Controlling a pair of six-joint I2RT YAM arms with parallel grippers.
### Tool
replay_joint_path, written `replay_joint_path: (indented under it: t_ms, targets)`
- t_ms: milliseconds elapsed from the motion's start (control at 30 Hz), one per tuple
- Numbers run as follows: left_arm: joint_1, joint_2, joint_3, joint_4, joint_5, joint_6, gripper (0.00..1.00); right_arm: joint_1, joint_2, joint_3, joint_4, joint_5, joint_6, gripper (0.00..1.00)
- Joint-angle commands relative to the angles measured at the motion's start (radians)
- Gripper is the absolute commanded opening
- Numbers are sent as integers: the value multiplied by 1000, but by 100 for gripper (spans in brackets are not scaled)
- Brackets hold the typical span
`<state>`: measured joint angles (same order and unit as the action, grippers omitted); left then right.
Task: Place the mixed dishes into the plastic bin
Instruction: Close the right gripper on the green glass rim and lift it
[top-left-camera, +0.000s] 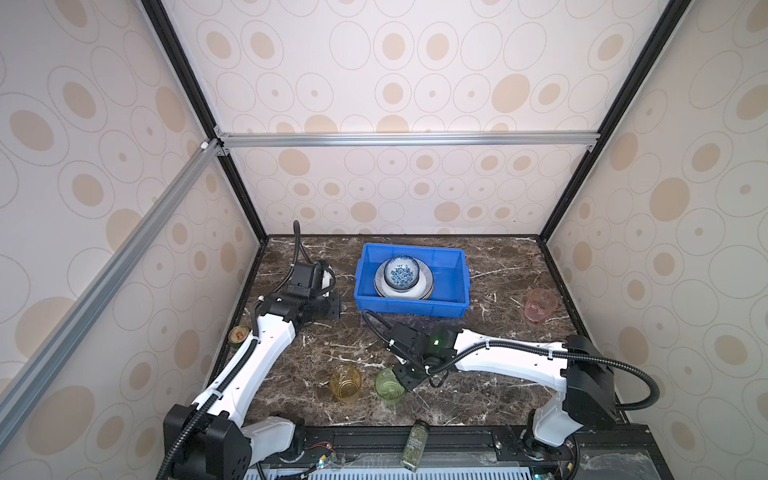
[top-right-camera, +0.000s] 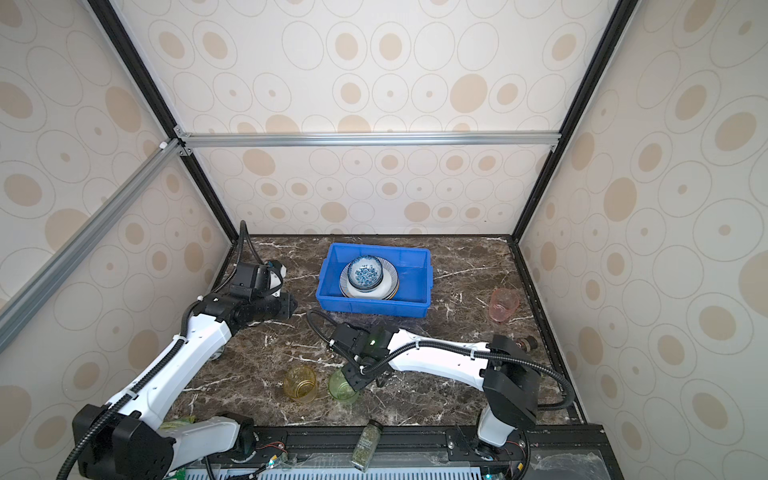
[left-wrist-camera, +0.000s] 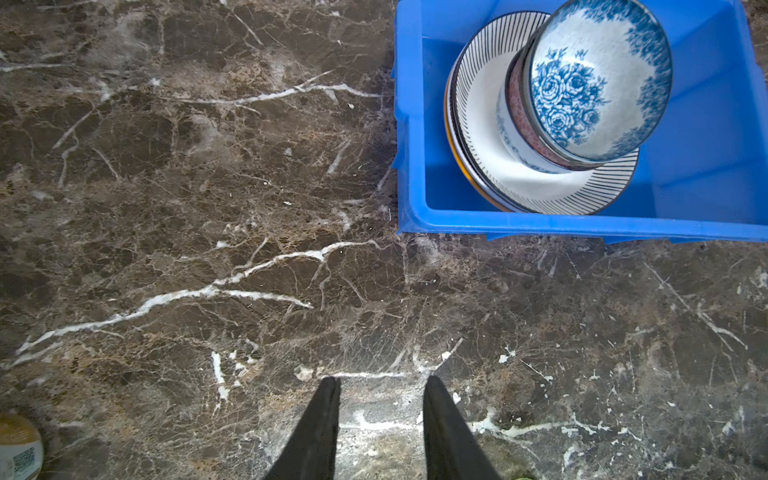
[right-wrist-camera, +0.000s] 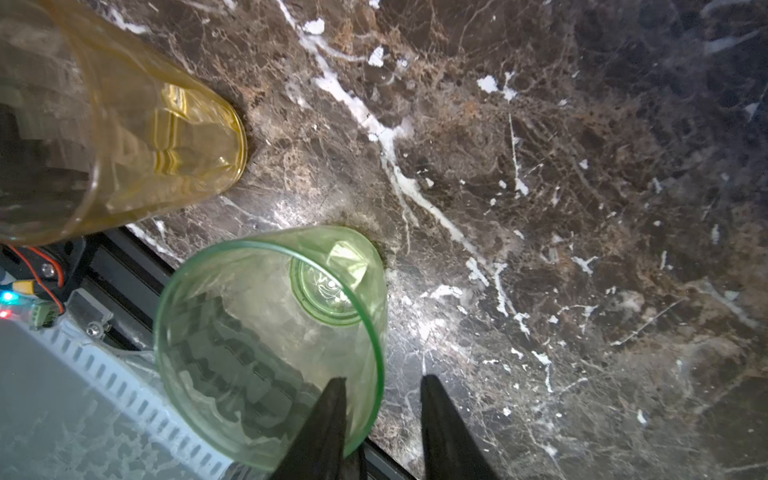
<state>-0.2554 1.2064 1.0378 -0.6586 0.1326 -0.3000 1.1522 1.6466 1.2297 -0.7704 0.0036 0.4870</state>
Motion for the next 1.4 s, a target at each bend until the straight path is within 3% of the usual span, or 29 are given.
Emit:
replay_joint_path:
  t_ms: [0,333,667,1000,1367]
  targets:
    - [-6,-20,2,0,-4,6,35,10,23,29,-7,12,13,33]
    - [-5,-25,-2,-2,-16,11,35,10,54,51,-10,6,11,20]
    - [-6,-19,4,-2,-18,18,35,9,87,81,-26,-10,2,18]
    - [-6,-20,1,1,-24,18,35,9,94,106,-40,0,-12,0]
    - [-6,-26,-6,20,-13,12,35,-18,87,168,-44,32,-44,0]
